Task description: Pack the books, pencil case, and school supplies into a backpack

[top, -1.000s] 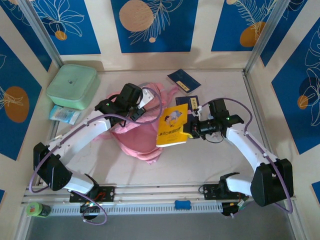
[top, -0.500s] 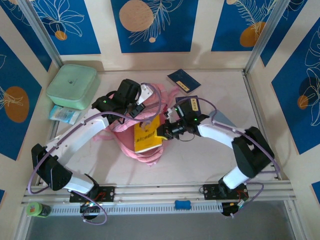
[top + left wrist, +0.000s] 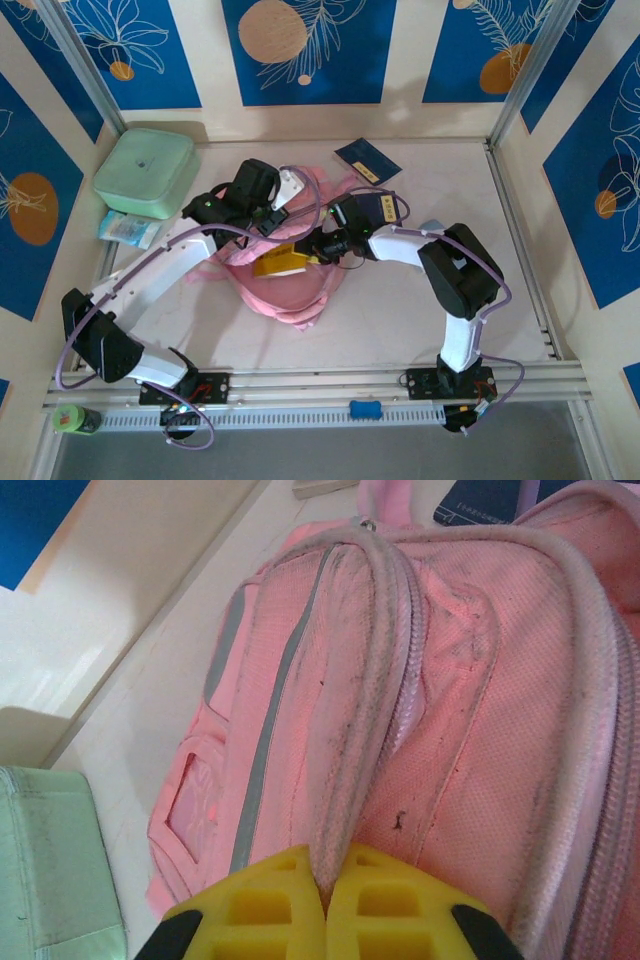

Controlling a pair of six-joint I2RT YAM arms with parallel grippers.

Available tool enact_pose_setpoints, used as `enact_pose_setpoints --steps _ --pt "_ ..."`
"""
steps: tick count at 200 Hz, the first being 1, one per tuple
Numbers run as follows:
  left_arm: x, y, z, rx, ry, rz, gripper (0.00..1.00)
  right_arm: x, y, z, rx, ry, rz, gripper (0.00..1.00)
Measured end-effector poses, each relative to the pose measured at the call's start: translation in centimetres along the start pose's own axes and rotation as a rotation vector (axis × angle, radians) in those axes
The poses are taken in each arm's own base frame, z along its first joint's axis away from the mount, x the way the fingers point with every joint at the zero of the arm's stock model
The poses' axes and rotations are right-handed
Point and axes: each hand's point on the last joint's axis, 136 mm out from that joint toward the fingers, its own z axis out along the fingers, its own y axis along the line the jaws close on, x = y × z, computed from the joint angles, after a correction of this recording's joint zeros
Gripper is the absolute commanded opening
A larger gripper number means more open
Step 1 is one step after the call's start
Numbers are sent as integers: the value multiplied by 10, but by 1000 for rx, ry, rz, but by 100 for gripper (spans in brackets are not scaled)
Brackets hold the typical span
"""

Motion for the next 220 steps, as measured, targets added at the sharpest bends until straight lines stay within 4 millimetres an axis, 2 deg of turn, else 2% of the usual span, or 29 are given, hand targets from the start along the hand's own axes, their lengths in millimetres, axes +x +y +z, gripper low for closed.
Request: enact_pose_setpoints --steps 18,39,52,69,94,110,123,136,155,195,220 --pt "1 1 -1 0 -4 -3 0 4 -6 -4 31 -10 2 53" --pt "2 0 -3 5 -11 -6 0 17 -14 -19 98 -26 9 53" --pt "3 -1 -3 9 -15 -7 0 27 -13 -29 126 -37 1 48" --pt "4 -1 -3 11 -18 -12 0 40 -8 -34 153 -39 -14 36" --pt "5 -3 -3 17 -23 -16 0 69 0 -19 173 8 -53 12" --pt "5 -3 -3 18 -26 -22 0 82 -1 -4 200 35 -63 5" --pt "5 -3 -2 19 -26 -22 0 86 -6 6 223 35 -71 0" --pt "5 -3 -2 19 -26 -22 0 81 -12 13 244 11 -79 0" --pt "5 -3 -3 18 -29 -23 0 63 -20 13 265 -57 -74 0" --pt "8 -1 -5 11 -34 -29 0 6 -17 -2 222 -244 -32 0" --pt "9 1 -5 8 -35 -32 0 -9 -15 -8 207 -280 -23 0"
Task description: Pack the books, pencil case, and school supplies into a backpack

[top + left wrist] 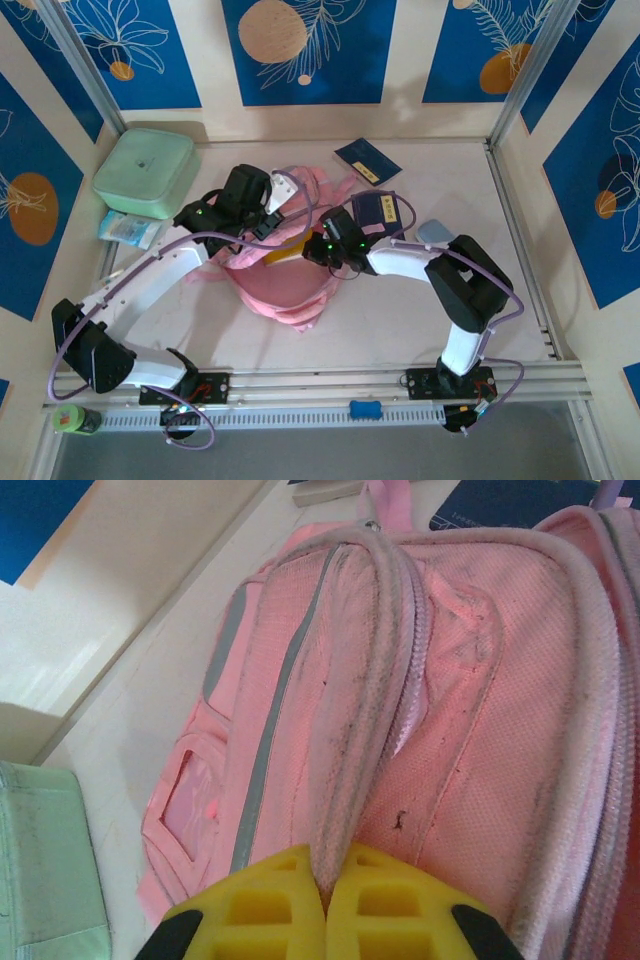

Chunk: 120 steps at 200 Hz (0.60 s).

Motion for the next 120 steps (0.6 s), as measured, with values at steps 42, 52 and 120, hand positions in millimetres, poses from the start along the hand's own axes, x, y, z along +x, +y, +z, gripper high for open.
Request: enact_pose_setpoints --steps 42,52,120 --pt "13 -4 2 2 14 -30 0 23 11 -31 -39 20 -81 3" --pt "19 -6 2 4 22 -50 0 24 16 -49 -49 16 -105 4" --pt "75 -44 14 107 119 -222 3 -46 -28 -140 45 -102 -39 13"
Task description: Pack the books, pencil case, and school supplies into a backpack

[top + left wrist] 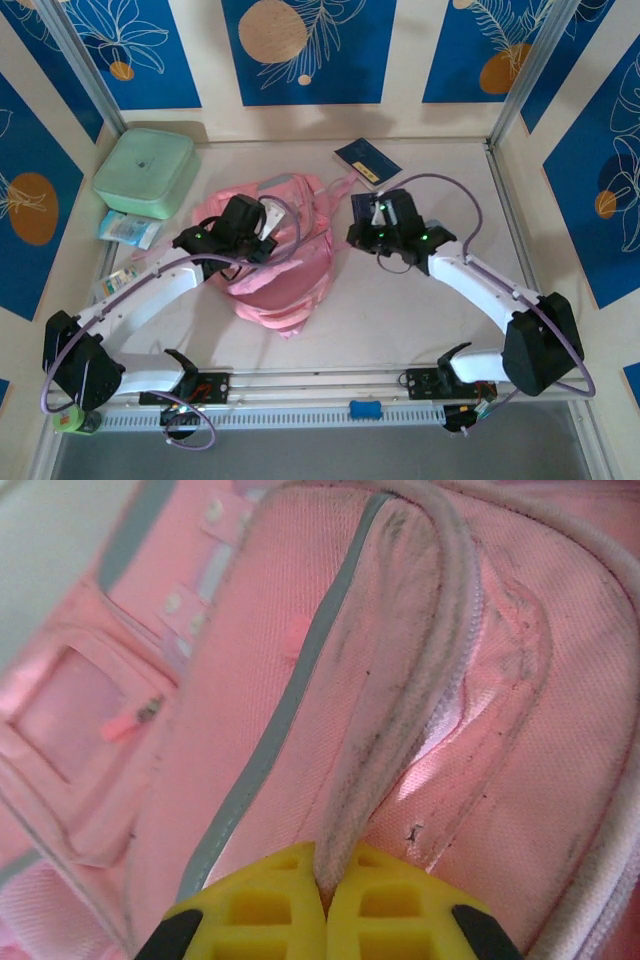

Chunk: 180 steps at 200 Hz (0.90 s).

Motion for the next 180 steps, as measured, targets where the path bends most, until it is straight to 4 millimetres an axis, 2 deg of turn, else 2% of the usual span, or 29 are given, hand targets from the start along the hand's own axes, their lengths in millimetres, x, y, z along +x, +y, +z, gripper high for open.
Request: enact_pose_setpoints --steps 17,29,53,77,108,141,180 --pt "10 -9 4 45 23 -35 21 -12 -24 -7 54 13 41 18" --pt "12 -15 2 78 28 -74 37 -17 -37 -10 76 21 67 22" --pt "-1 -27 -10 153 -27 -205 55 -26 -65 -14 117 37 122 28" --pt "-28 -46 -15 236 -113 -347 59 -36 -93 -14 158 43 185 36" --pt "-55 -93 -2 326 -141 -455 63 -46 -119 -16 184 40 260 42" --pt "-73 -134 38 349 -103 -555 64 -54 -133 -15 187 34 305 47" --pt "-91 -158 91 331 -63 -636 64 -57 -143 -5 192 59 332 49"
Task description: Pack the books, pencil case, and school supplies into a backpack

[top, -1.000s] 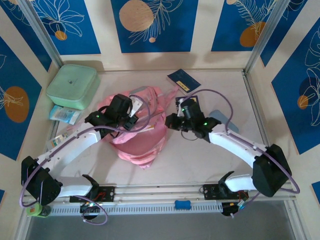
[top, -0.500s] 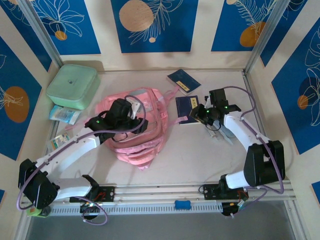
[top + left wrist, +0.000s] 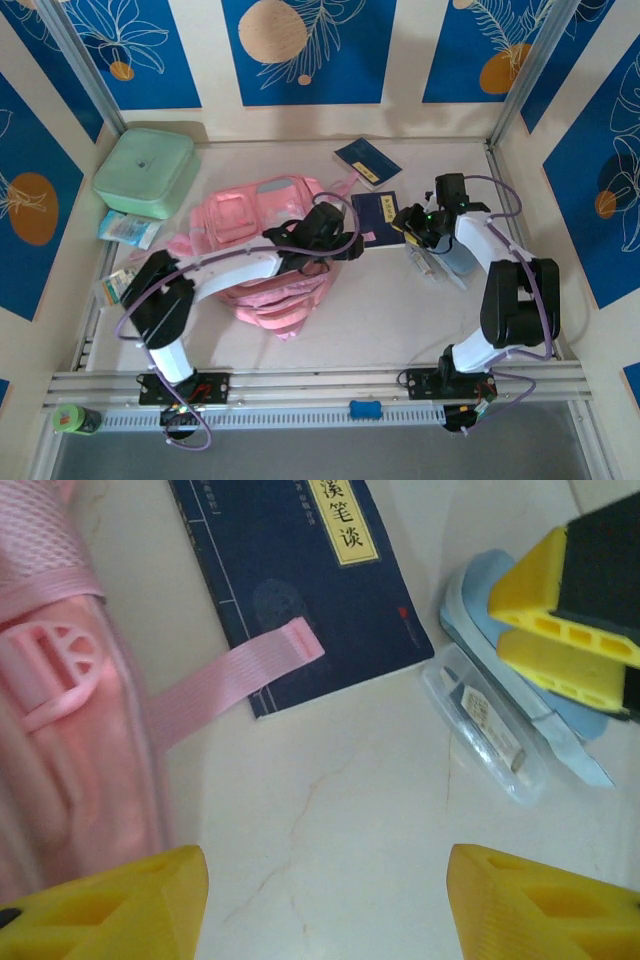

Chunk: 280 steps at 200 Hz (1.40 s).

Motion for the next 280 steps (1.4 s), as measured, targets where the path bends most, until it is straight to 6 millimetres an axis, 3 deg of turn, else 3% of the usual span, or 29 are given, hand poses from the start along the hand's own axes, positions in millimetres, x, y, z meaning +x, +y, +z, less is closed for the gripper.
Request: enact_pose_setpoints --steps 37,73,132,184,224,246,280 --pt "1 1 44 -42 17 -31 62 3 -7 11 16 36 19 50" --pt "3 6 74 -83 26 -45 57 1 -12 14 31 36 30 52" --pt "6 15 116 -134 51 -42 50 -28 -12 30 73 14 46 53" --pt "22 50 108 -275 85 12 51 -52 -17 54 118 19 54 56" --pt "16 60 87 -347 78 37 57 -46 -25 66 156 48 59 58" --pt "5 52 88 -337 72 29 56 -43 -25 67 161 54 56 59" --pt "-23 18 97 -229 10 -39 57 -47 -26 66 163 52 55 59"
